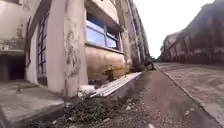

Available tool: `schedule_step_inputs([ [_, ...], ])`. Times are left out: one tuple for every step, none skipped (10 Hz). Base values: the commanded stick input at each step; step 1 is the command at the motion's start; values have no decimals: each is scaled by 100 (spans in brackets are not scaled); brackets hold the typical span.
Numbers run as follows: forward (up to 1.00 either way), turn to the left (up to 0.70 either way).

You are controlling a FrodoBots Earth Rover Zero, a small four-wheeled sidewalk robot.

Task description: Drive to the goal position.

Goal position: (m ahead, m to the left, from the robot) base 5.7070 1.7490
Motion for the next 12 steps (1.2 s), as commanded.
schedule_step_inputs([
  [0,-100],
  [0,-100],
  [0,-100],
  [0,-100],
  [0,-100],
  [0,-100],
  [0,-100],
  [0,-100],
  [0,-100],
  [0,-100],
  [0,-100],
  [0,-100],
])
